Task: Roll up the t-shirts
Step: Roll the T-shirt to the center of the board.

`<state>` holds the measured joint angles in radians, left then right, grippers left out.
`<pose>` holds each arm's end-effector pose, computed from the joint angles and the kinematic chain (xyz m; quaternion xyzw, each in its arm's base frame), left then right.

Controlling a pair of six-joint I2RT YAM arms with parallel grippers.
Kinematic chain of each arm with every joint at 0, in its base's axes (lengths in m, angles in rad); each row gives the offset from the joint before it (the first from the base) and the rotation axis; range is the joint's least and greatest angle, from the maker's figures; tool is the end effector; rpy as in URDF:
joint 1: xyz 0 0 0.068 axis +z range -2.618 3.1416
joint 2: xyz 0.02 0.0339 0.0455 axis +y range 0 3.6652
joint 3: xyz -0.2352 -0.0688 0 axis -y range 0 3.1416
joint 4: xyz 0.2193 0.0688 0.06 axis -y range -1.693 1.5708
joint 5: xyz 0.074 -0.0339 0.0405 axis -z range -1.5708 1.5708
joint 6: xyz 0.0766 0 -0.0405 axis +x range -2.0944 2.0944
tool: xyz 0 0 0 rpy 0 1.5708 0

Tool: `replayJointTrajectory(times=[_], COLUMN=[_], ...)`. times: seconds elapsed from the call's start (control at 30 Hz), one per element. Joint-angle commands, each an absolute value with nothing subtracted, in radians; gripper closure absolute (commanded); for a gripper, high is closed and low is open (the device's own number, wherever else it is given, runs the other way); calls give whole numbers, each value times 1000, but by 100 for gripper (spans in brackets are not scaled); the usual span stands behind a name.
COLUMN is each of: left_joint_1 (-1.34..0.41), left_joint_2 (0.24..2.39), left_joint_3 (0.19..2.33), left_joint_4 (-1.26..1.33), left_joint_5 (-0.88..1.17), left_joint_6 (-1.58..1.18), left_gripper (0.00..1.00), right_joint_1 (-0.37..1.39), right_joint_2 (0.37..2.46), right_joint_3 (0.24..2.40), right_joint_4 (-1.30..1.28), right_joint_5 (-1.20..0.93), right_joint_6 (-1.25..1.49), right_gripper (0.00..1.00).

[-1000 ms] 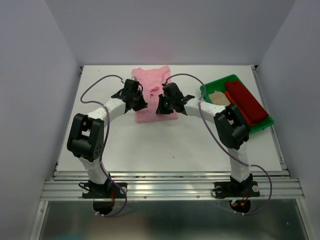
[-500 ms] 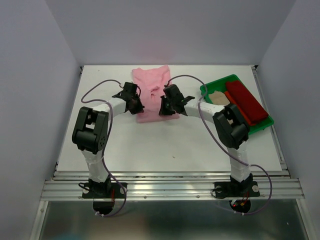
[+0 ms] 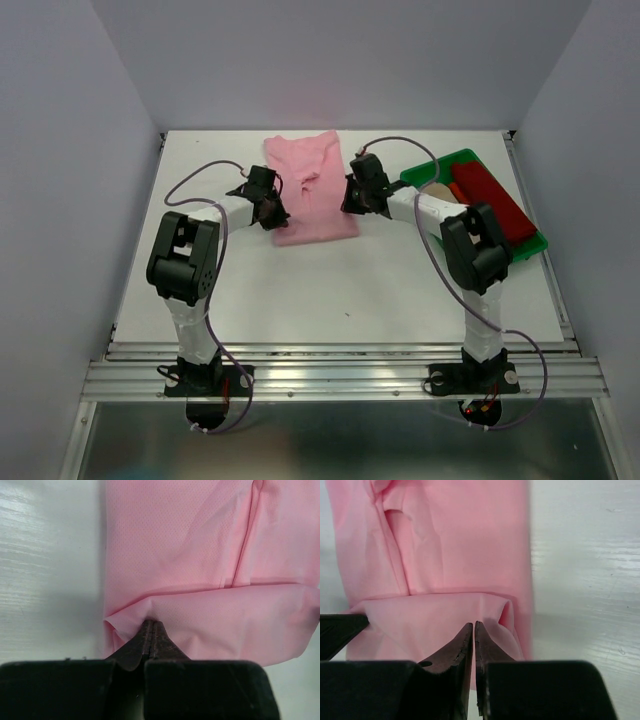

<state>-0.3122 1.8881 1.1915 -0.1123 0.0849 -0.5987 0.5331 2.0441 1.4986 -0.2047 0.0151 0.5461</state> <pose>0.3823 -0.1302 0.1335 -0.1168 0.9202 -0.1988 0.3163 0.3933 0.2307 0.1577 0.0090 0.9169 0.1990 0.3458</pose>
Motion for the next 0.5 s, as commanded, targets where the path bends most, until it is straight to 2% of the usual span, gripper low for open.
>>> replayJointTrajectory(times=[0.0,0.27,0.47], left_joint_1=[-308,-301,-299], left_joint_2=[1875,1787,1668], left_joint_3=[1226,1236,1190], left_joint_4=[-107,-147,-166], left_joint_5=[71,12,-35], left_joint_6=[-572,-546,-541], left_gripper=[100,100,100], right_joint_1=[534,534,534], right_joint_2=[2104,2100,1998], right_joint_3=[1531,1500,1459], right_joint_4=[-206,-216,-215], right_joint_5=[28,57,66], right_joint_6=[528,531,535], right_gripper=[90,90,90])
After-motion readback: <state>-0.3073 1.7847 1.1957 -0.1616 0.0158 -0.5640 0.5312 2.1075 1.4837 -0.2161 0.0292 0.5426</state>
